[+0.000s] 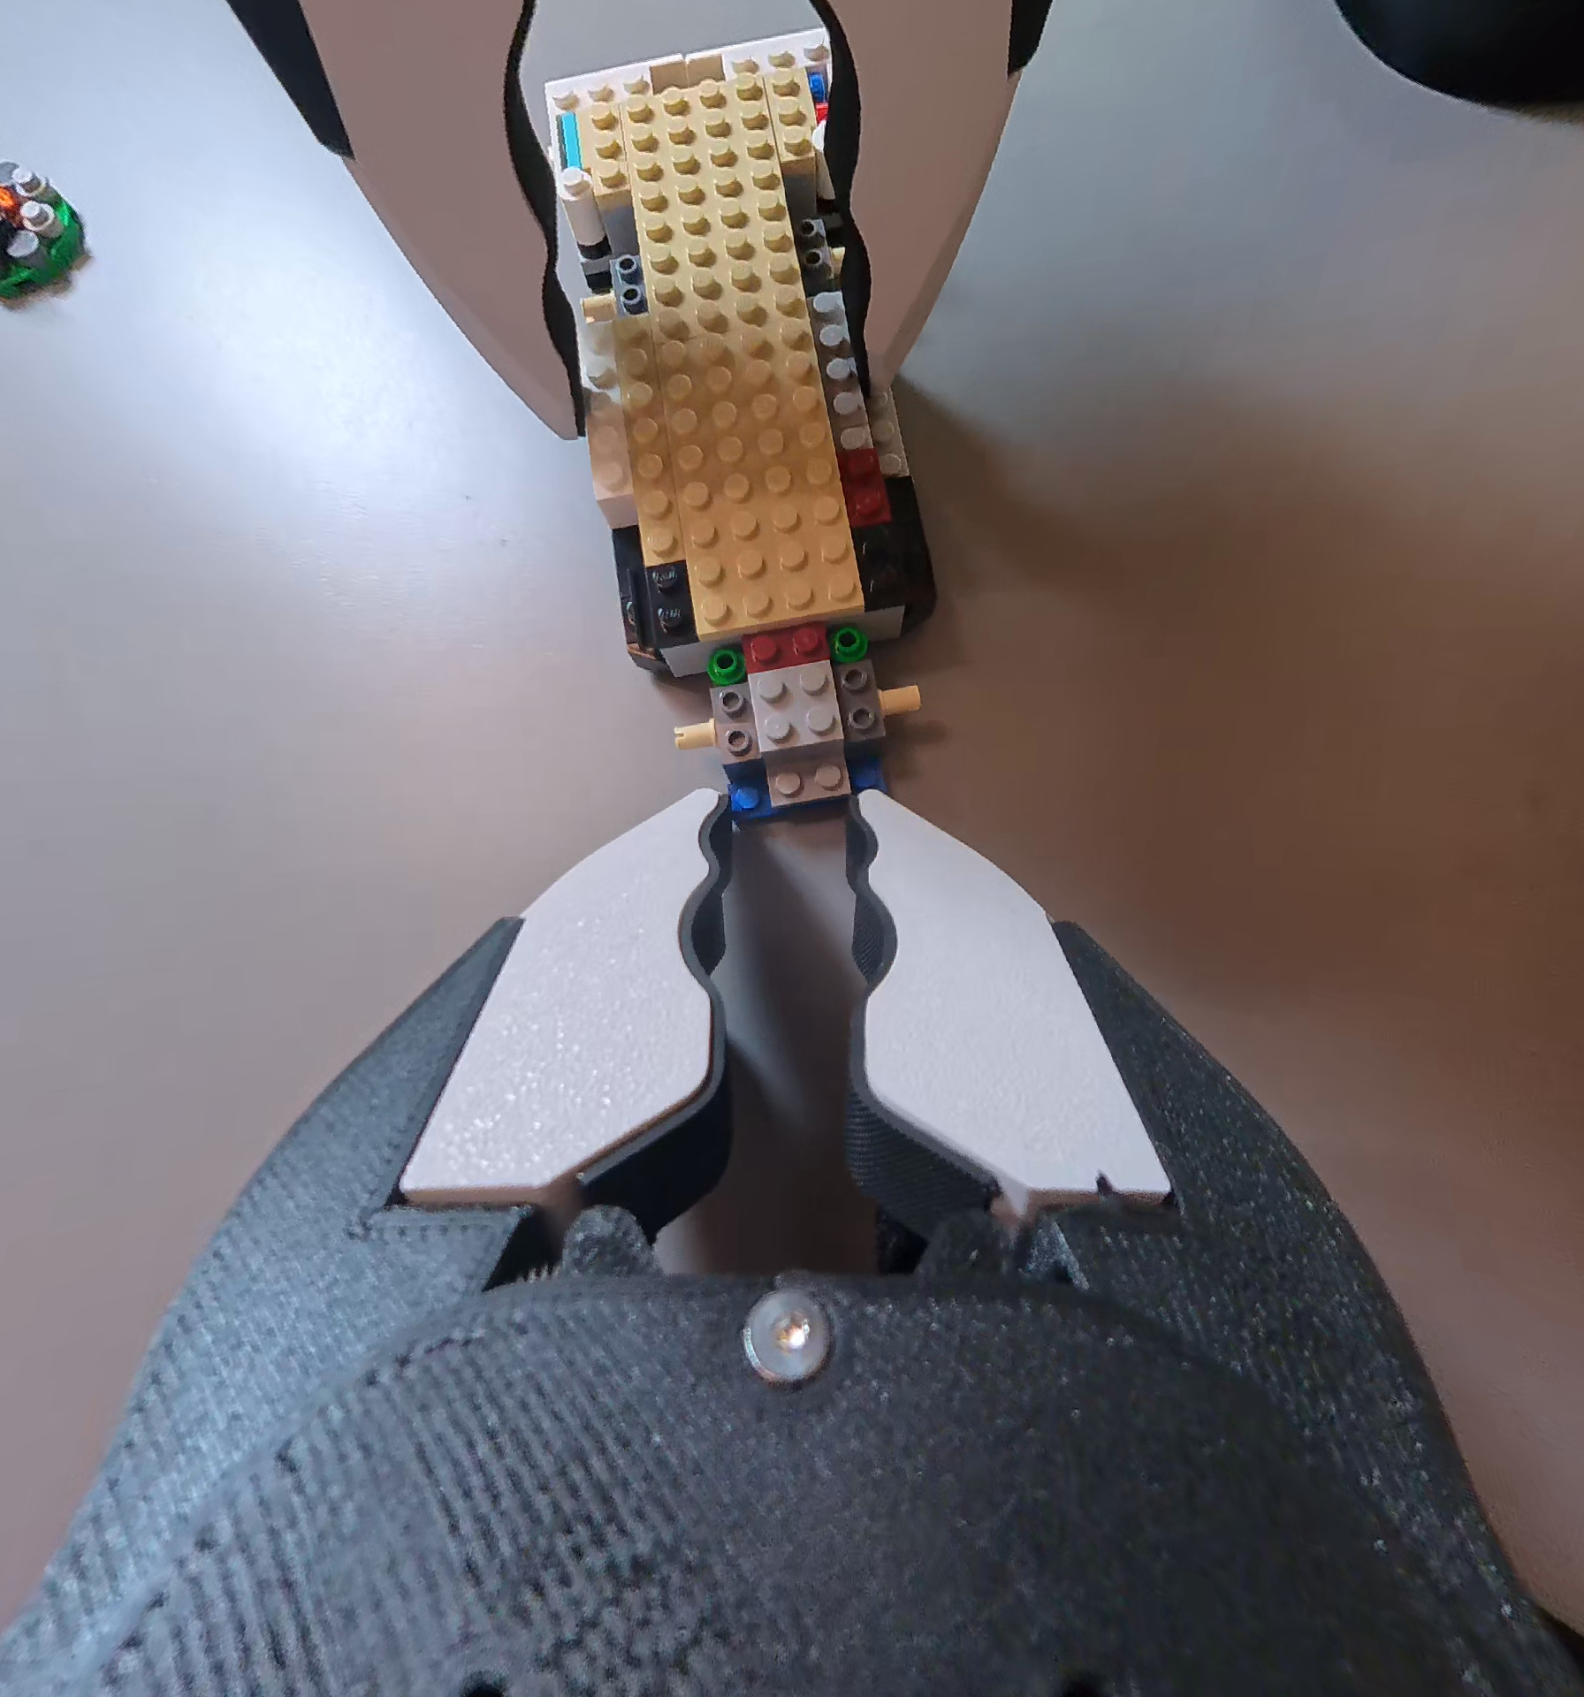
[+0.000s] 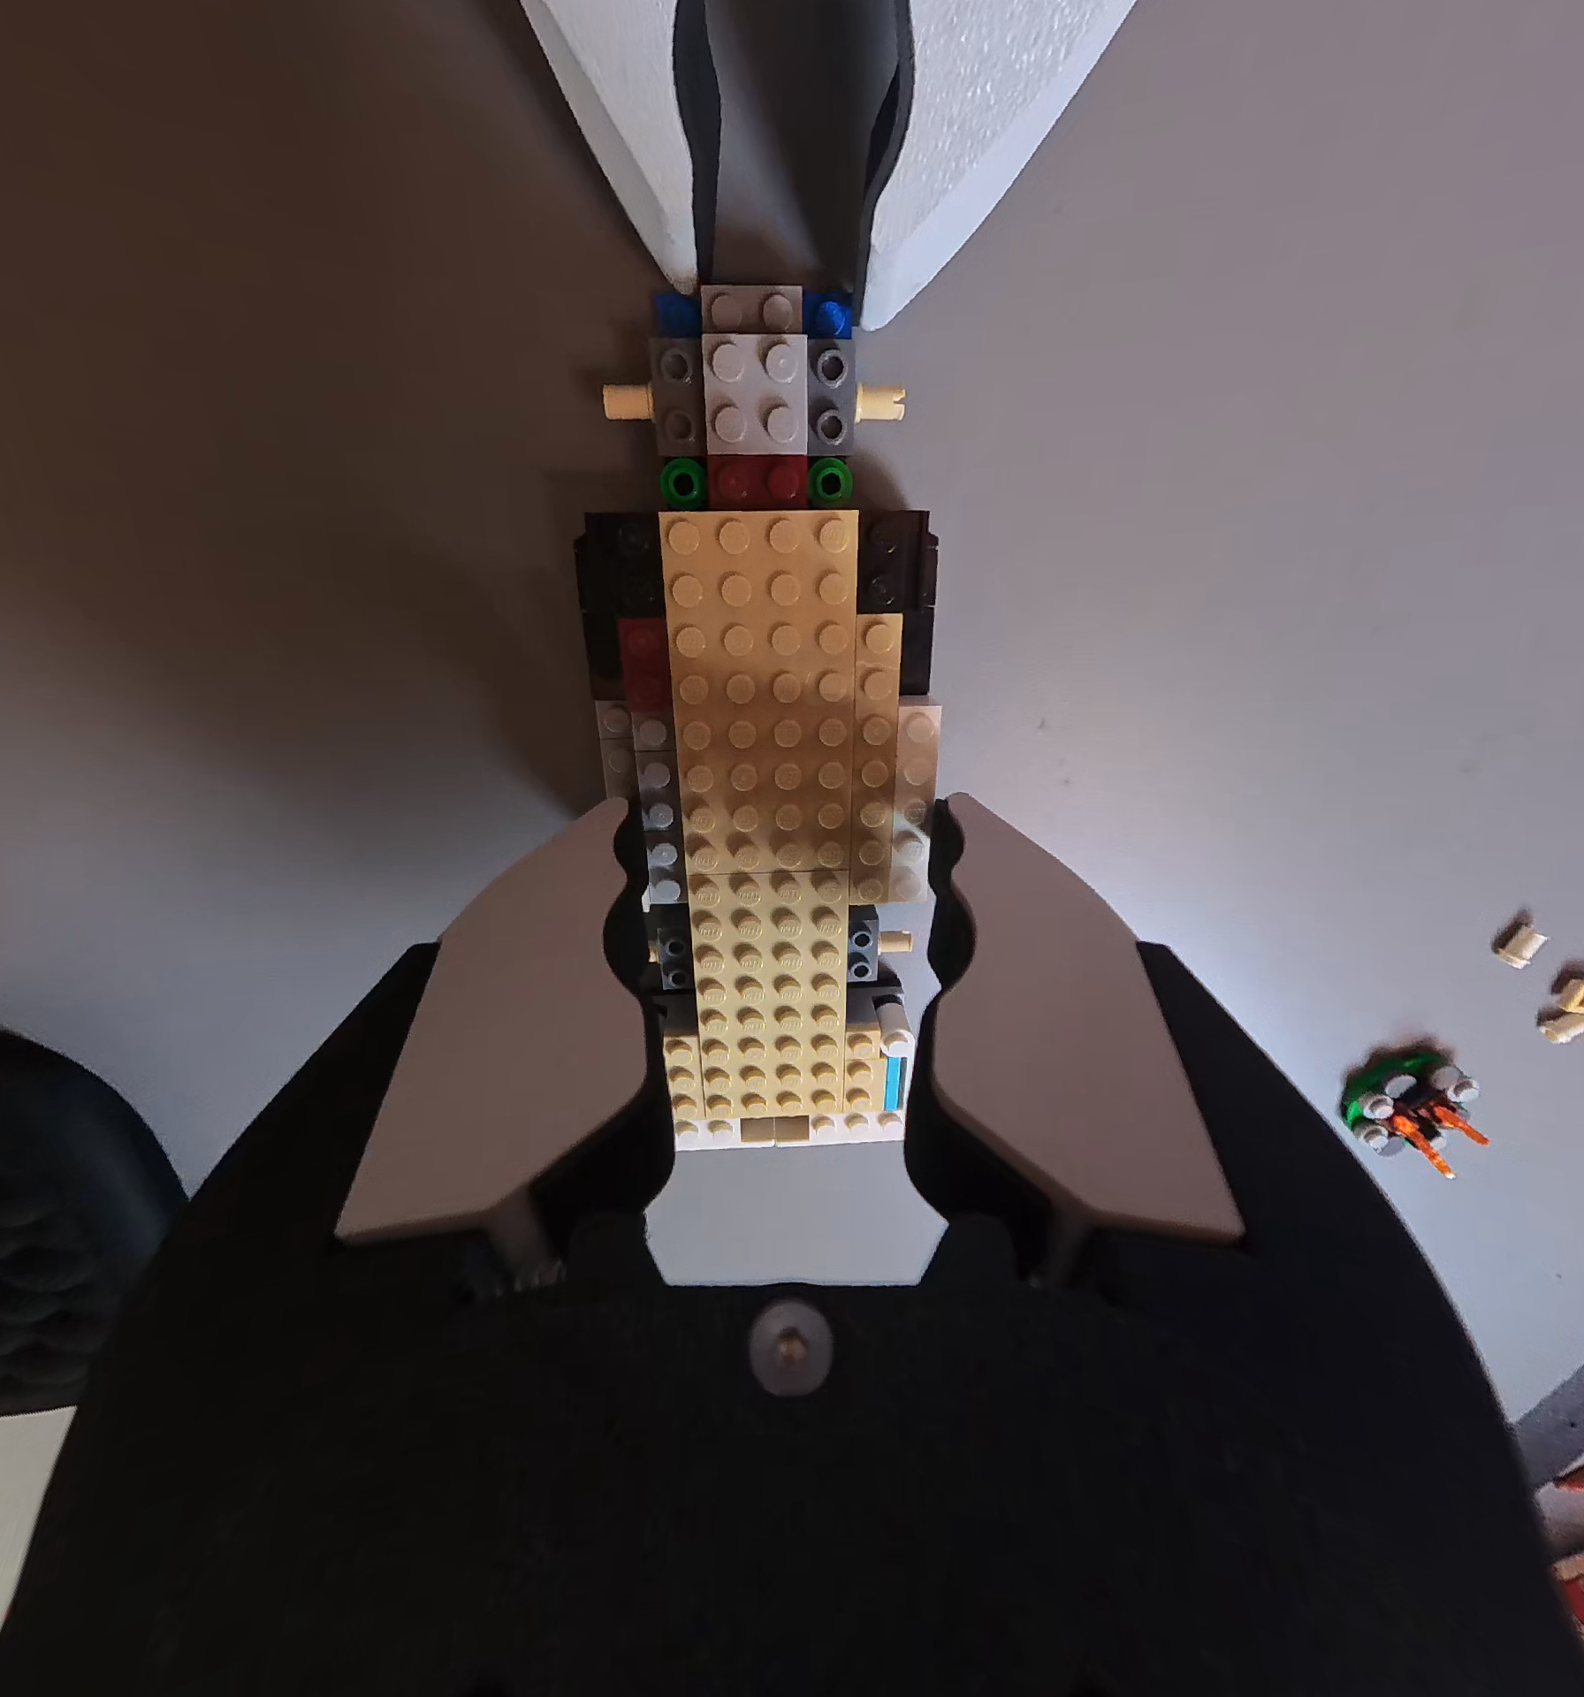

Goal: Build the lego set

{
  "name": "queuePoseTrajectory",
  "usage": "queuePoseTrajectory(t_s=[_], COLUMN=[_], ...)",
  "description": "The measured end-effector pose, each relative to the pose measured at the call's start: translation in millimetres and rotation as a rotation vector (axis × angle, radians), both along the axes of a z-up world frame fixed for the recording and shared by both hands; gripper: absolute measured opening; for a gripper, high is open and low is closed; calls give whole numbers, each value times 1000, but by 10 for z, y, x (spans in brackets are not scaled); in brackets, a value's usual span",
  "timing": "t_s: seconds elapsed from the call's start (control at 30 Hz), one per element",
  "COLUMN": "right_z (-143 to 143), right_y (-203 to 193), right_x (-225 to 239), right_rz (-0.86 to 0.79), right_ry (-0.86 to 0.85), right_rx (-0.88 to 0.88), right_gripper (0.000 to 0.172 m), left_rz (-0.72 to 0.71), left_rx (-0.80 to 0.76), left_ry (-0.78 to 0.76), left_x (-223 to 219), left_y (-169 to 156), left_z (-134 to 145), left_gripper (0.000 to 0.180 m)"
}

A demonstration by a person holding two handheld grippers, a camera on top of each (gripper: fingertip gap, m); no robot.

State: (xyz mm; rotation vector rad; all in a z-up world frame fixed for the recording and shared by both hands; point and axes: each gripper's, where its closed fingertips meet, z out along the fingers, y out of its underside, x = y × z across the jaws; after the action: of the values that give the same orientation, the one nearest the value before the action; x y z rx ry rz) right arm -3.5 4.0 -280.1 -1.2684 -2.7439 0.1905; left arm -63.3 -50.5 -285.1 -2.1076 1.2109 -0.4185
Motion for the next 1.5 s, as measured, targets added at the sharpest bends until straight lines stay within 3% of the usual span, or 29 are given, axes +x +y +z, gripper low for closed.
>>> queuePoseTrajectory(t_s=[0.5,0.67,0.83,1.27,1.5], right_z=[119,152,155,96,18], right_y=[-50,-129,-157,43,46], right_x=[-67,-168,-170,4,28], right_rz=[-18,-36,-52,-53,-33], right_ry=[72,153,175,194,179], right_rx=[-9,-28,-42,-52,-86], right_gripper=[69,64,61,70,66], left_rz=[5,38,54,63,82], left_rx=[28,62,9,-84,-132], left_ry=[-11,-63,-65,34,47], left_x=[-4,8,33,60,96], left_y=[-20,-16,0,35,53], left_z=[36,129,117,69,60], left_gripper=[28,16,7,9,9])
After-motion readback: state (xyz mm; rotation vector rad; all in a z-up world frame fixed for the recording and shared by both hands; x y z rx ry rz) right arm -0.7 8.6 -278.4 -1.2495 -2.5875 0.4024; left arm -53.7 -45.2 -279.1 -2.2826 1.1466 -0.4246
